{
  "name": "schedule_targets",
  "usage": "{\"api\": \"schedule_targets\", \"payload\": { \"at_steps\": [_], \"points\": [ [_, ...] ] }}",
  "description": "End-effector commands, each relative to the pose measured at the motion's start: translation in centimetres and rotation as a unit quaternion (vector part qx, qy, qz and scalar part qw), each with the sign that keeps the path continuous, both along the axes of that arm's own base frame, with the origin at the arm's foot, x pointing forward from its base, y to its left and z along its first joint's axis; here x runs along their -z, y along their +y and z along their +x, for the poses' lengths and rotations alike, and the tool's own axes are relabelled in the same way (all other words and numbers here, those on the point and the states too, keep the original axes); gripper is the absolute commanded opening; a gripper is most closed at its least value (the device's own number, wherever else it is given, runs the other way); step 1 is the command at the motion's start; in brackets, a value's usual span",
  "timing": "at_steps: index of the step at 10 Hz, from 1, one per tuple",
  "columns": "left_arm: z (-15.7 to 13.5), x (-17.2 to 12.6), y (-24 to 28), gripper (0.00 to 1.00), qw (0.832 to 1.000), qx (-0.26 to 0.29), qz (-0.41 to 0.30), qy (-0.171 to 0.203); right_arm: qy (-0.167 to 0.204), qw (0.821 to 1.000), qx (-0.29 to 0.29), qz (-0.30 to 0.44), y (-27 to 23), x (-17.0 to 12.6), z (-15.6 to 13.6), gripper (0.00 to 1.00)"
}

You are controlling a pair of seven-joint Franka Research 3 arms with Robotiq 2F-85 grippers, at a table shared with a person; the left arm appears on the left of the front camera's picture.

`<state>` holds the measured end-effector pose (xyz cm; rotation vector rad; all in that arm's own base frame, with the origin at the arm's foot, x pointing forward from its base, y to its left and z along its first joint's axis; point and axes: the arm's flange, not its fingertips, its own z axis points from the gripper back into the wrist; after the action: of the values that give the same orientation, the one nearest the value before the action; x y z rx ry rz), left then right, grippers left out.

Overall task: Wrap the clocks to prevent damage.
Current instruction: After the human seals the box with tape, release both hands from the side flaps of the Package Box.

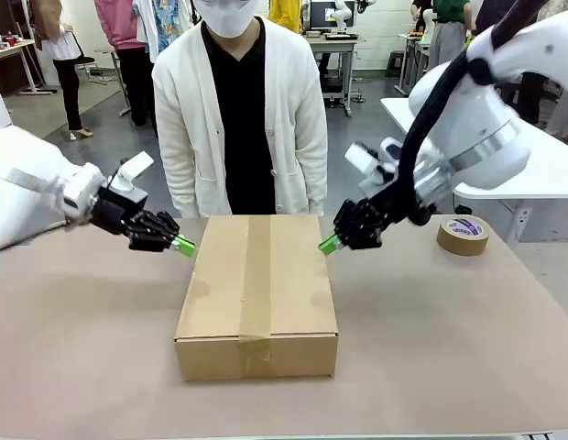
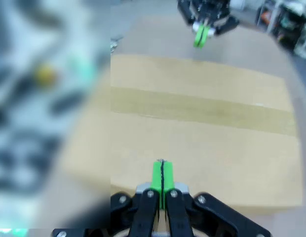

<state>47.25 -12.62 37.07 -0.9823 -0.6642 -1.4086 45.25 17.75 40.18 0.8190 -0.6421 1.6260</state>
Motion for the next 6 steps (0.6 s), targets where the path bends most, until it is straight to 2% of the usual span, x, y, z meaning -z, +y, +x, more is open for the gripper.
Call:
{"api": "schedule_targets", "payload": {
  "at_steps": [1,3,4,5,6],
  "points": [
    [-1.0,-6.7,0.6,0.0,0.993,0.004,0.118,0.024,0.022,0.996,-0.007,-0.092,-1.2,-7.1,-1.0,0.01],
    [-1.6,-11.5,2.6,0.0,0.979,-0.038,0.198,0.028,0.011,0.987,0.02,-0.159,-2.7,-12.7,-2.5,0.01],
    [-2.0,-13.3,4.1,0.6,0.972,-0.069,0.224,0.025,0.006,0.982,0.048,-0.18,-3.8,-14.9,-3.1,0.01],
    [-3.0,-15.1,5.6,0.6,0.961,-0.085,0.263,0.017,0.0,0.974,0.085,-0.212,-5.4,-16.9,-3.9,0.58],
    [-4.2,-16.3,6.5,1.0,0.954,-0.104,0.28,-0.004,-0.001,0.967,0.115,-0.227,-6.8,-18.2,-4.6,0.59]
  ]
}}
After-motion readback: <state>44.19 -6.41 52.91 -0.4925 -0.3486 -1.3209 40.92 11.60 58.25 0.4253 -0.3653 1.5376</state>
